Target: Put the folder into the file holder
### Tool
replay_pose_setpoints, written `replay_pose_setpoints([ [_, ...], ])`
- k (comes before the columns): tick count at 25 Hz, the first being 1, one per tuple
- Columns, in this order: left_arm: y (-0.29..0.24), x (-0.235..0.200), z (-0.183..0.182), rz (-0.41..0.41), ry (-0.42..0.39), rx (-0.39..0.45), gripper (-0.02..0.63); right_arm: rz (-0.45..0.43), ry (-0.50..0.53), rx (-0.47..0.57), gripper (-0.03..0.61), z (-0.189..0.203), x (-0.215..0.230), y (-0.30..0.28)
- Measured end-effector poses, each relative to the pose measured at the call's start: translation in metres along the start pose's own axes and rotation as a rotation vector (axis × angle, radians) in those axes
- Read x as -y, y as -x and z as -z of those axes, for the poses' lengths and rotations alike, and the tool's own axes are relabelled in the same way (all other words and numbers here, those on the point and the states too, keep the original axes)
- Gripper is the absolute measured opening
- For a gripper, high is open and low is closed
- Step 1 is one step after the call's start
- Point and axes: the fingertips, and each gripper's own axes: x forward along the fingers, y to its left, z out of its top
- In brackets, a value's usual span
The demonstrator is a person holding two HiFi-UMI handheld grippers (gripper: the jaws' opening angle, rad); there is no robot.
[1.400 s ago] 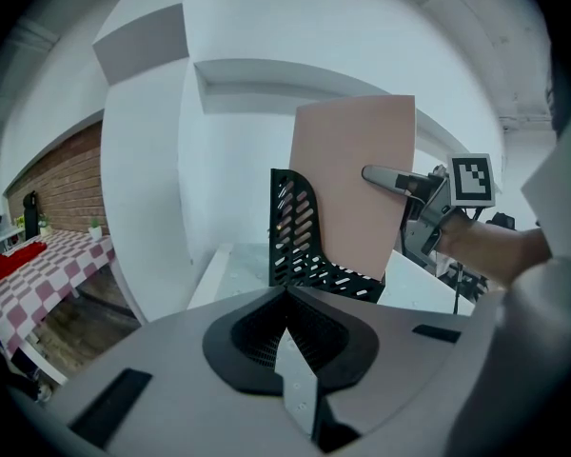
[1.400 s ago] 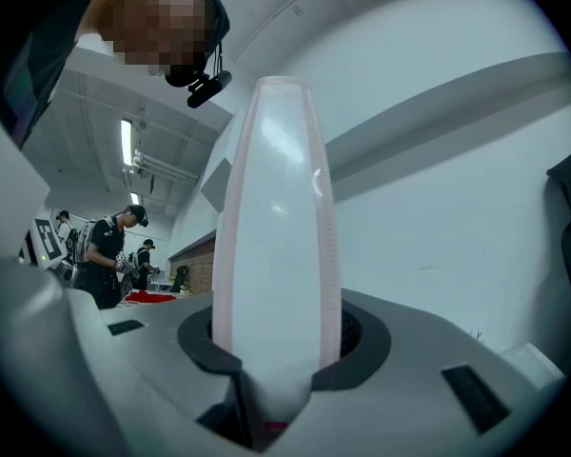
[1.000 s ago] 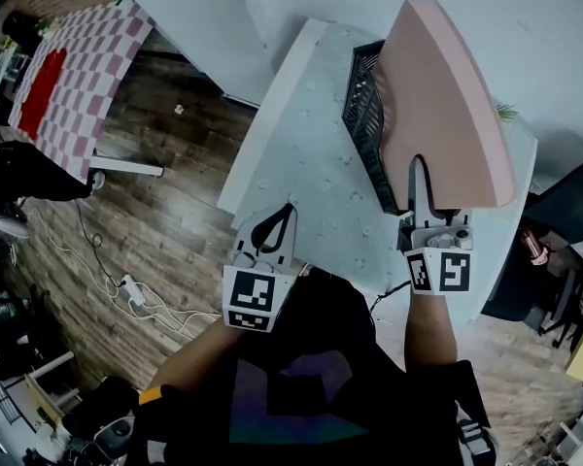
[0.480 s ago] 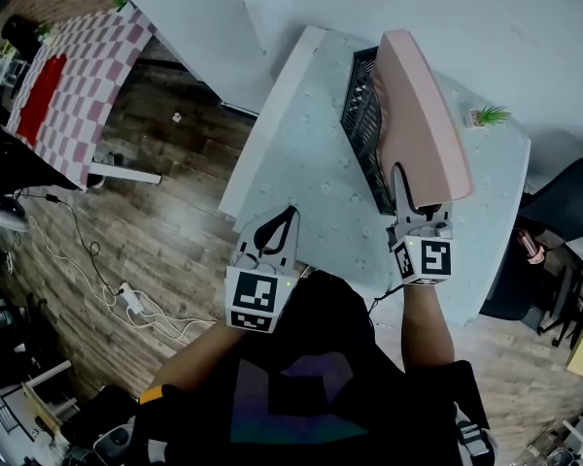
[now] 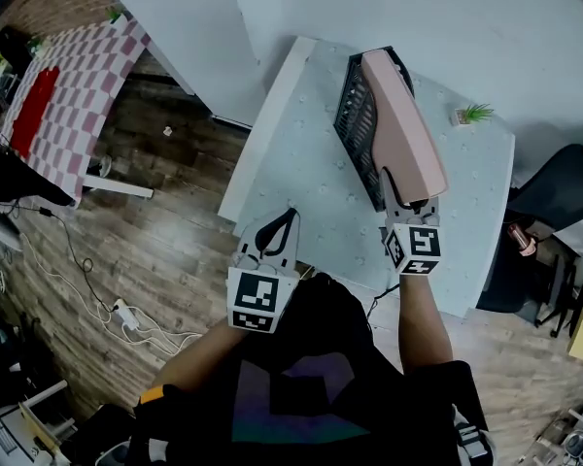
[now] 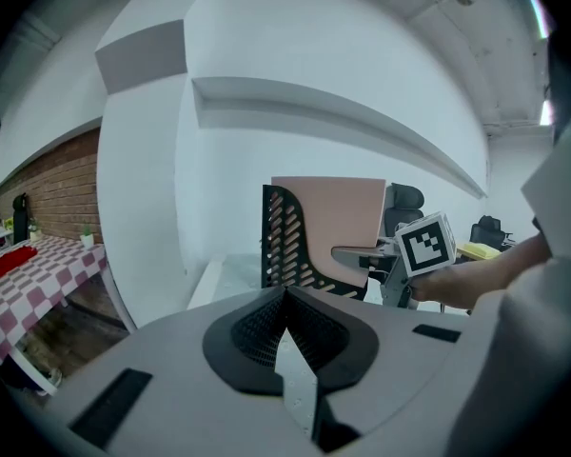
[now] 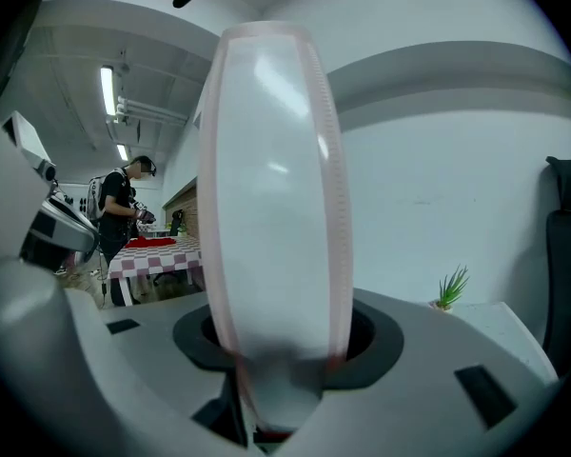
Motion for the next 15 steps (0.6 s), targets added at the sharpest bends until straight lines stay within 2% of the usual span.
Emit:
replay_pose_setpoints([
  [9, 0.022, 0.001, -0.003, 0.059, -0.009, 0.063, 0.006, 0.139, -0.025, -0.044, 0.219, -0.002, -0.002, 0.045],
  [15, 0.044, 0.004, 0.002, 0.122, -0.021, 0.098, 0.006, 0.229, -0.032, -0.04, 0.222, -0.011, -0.035, 0.098],
])
